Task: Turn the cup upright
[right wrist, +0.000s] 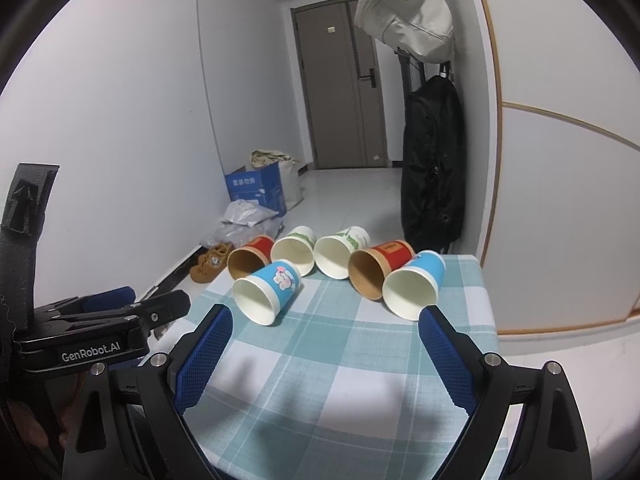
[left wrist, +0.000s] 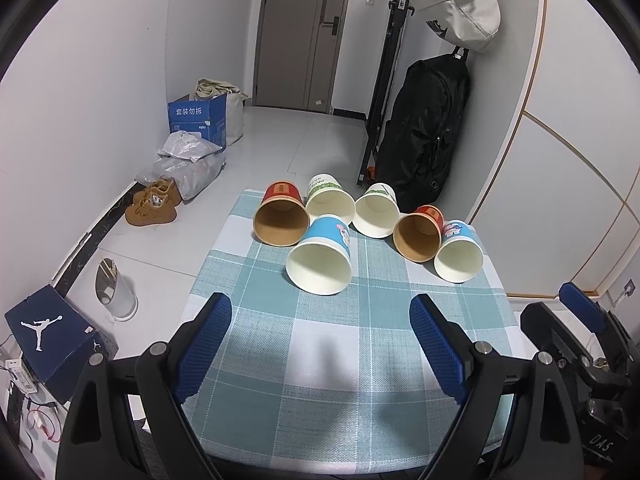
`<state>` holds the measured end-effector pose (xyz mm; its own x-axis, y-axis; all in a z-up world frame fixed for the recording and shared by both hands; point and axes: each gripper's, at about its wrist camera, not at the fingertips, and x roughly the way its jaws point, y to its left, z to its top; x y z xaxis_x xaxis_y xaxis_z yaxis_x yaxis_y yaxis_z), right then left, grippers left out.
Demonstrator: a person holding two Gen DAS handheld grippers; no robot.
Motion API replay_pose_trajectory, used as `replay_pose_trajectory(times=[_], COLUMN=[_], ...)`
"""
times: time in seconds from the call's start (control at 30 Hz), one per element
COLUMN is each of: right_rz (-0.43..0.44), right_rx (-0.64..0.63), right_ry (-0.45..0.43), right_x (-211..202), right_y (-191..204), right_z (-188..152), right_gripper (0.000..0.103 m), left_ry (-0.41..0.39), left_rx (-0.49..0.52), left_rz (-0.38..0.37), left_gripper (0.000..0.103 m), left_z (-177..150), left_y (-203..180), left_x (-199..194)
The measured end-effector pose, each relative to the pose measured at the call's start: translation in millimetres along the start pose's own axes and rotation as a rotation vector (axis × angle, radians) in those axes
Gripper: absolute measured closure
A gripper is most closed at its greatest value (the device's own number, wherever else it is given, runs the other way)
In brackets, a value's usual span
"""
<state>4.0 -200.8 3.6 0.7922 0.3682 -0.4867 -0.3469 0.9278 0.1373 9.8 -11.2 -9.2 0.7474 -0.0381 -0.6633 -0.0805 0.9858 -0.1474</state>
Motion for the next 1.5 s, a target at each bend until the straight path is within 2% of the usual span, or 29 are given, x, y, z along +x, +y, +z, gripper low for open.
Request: replay_pose_trajectory(times=[0.13,0.23,0.33,0.43,0.53,0.7,0.9,0.97,1.07,1.13,1.2,1.4,1.5], right_rz=[0.006,0.000,-0.003,-0.010,-0.020,-0.040,-0.026,-0.027,-0.029,-0.033,-0.036,-0.043,-0.041], right_rx=[0.023,0.031,0.030,0.019,0.009,0.039,0.101,0.108,0.124,0.138,0.147,0.133,0.144], right_ry=[-0.003,0.002,-0.004,-0.012,-0.013,0.027,0.072,0.078,0.085,0.082,0.084,0.074,0.077], right_x=[-1,-1,0,0,3,16,27,28,30,28,27,21,21], right_y=[-3,-4,-4,-6,-10,-23,-37,-40,-43,-46,-48,-46,-48], right_z=[0,2,5,9,11,14,15,16,17,17,18,16,15], right_gripper=[0.008,0.008,0.005,0.002,0.001,0.001,0.001,0.001,0.001,0.001,0.001,0.001,0.001], left_ry=[0.025,0.037,0.066,0.144,0.236,0.371,0.487,0.505,0.530,0.550,0.576,0.560,0.592], left_rx=[0.022,0.060,0.054,0.049,0.062,0.070,0.065,0.062,0.081,0.081,0.074,0.026,0.014], left_rz=[-0.014,-0.017,-0.040,-0.089,-0.102,-0.075,-0.069,-0.094,-0.094,-0.097,-0.096,-0.105,-0.150], left_gripper=[0.015,0.015,0.015,0.015,0.015,0.015,0.015,0.015,0.016,0.039,0.040,0.044,0.045], left_z=[2,10,24,42,55,66,67,65,59,56,53,54,50], left_y=[-3,-6,-4,-2,-1,1,7,8,7,4,3,1,-4], left_x=[7,16,30,56,89,136,168,171,172,173,176,166,165])
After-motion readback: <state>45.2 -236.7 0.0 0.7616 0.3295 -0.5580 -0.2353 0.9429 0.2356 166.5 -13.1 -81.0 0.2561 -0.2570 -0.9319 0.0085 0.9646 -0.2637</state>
